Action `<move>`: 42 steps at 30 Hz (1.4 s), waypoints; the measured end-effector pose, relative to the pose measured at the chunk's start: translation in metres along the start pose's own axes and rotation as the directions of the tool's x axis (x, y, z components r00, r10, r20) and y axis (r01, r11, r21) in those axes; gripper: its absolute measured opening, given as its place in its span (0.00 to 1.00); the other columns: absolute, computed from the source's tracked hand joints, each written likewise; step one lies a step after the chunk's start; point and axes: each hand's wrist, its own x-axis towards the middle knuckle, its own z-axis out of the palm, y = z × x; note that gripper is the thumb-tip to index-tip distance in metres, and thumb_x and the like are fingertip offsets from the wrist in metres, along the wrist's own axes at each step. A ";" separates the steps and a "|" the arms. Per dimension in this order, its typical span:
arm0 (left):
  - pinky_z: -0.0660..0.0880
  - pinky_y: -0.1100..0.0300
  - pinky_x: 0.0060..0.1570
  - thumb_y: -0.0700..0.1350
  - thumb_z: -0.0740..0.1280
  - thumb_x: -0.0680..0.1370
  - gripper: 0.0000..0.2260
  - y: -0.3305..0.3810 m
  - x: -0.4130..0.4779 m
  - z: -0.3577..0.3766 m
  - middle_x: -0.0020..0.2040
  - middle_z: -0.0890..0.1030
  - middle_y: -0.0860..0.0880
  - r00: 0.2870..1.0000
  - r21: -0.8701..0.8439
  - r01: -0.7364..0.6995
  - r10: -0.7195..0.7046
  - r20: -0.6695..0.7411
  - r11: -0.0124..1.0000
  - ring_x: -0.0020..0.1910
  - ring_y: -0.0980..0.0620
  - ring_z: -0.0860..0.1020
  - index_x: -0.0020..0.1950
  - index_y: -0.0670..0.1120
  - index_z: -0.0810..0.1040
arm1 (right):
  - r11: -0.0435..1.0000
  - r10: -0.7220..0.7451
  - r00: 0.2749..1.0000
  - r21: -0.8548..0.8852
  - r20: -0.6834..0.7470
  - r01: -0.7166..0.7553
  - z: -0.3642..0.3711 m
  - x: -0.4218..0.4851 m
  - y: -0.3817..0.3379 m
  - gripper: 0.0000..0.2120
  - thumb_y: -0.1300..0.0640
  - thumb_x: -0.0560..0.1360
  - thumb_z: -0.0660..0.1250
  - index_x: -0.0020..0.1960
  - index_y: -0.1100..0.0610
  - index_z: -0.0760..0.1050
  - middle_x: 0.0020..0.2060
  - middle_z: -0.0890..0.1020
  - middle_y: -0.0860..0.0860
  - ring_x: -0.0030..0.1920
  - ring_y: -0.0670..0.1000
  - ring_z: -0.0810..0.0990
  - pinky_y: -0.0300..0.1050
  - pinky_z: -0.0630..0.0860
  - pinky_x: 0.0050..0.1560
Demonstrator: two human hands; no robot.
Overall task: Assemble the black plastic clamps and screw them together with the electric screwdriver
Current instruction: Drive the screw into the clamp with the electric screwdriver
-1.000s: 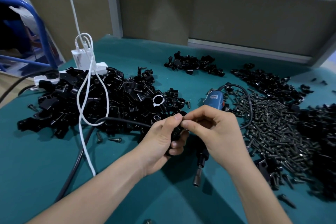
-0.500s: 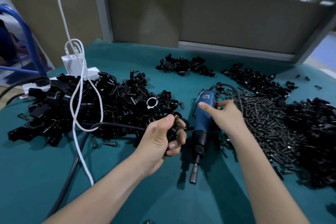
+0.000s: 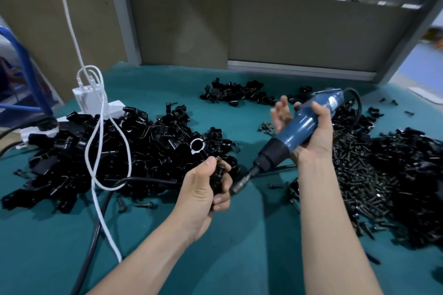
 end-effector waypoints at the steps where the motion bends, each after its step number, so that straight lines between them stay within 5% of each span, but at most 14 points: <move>1: 0.58 0.69 0.20 0.57 0.64 0.67 0.18 0.001 0.001 0.000 0.25 0.71 0.48 1.000 0.005 -0.001 0.001 -0.009 1.000 0.19 0.57 0.59 0.41 0.42 0.73 | 0.997 -0.014 0.999 0.074 0.044 0.011 0.001 -0.001 -0.001 0.10 0.57 0.68 0.68 0.47 0.59 0.73 0.44 0.83 0.54 0.33 0.49 0.81 0.42 0.82 0.38; 5: 0.56 0.69 0.21 0.58 0.66 0.66 0.18 0.003 0.001 0.001 0.25 0.71 0.49 0.999 0.105 0.045 -0.047 0.008 0.993 0.19 0.57 0.59 0.40 0.42 0.72 | 0.966 -0.053 0.997 0.257 0.058 0.037 0.004 -0.003 -0.014 0.10 0.59 0.67 0.69 0.46 0.58 0.72 0.39 0.81 0.50 0.24 0.45 0.74 0.36 0.74 0.25; 9: 0.54 0.69 0.21 0.54 0.67 0.73 0.17 -0.001 0.000 0.000 0.25 0.70 0.49 0.994 0.168 0.088 -0.097 0.044 0.982 0.19 0.57 0.58 0.42 0.40 0.70 | 0.969 -0.131 0.991 0.207 -0.017 0.132 0.011 -0.005 -0.026 0.06 0.58 0.69 0.67 0.44 0.57 0.71 0.37 0.79 0.49 0.24 0.45 0.72 0.35 0.72 0.27; 15: 0.53 0.70 0.22 0.60 0.67 0.62 0.22 -0.001 -0.001 0.001 0.25 0.70 0.49 0.985 0.215 0.120 -0.144 0.096 0.969 0.19 0.58 0.57 0.41 0.42 0.71 | 0.983 -0.168 0.985 0.071 -0.048 0.171 0.016 -0.005 -0.022 0.05 0.58 0.75 0.63 0.41 0.56 0.70 0.34 0.78 0.48 0.24 0.44 0.70 0.35 0.70 0.26; 21: 0.54 0.70 0.20 0.55 0.62 0.72 0.16 0.001 -0.003 0.000 0.24 0.70 0.50 0.971 0.298 0.170 -0.212 0.113 0.939 0.19 0.58 0.58 0.41 0.41 0.70 | 0.991 -0.125 0.992 -0.044 0.033 0.126 0.020 -0.004 -0.017 0.06 0.56 0.76 0.60 0.41 0.56 0.70 0.34 0.77 0.47 0.23 0.43 0.69 0.35 0.70 0.25; 42: 0.55 0.71 0.19 0.57 0.62 0.67 0.19 0.003 -0.006 0.004 0.24 0.69 0.50 0.957 0.366 0.218 -0.271 0.101 0.905 0.19 0.58 0.58 0.42 0.40 0.72 | 0.989 -0.138 0.987 -0.046 0.086 0.142 0.027 -0.014 -0.024 0.04 0.56 0.73 0.60 0.42 0.56 0.70 0.34 0.76 0.47 0.23 0.43 0.69 0.35 0.70 0.26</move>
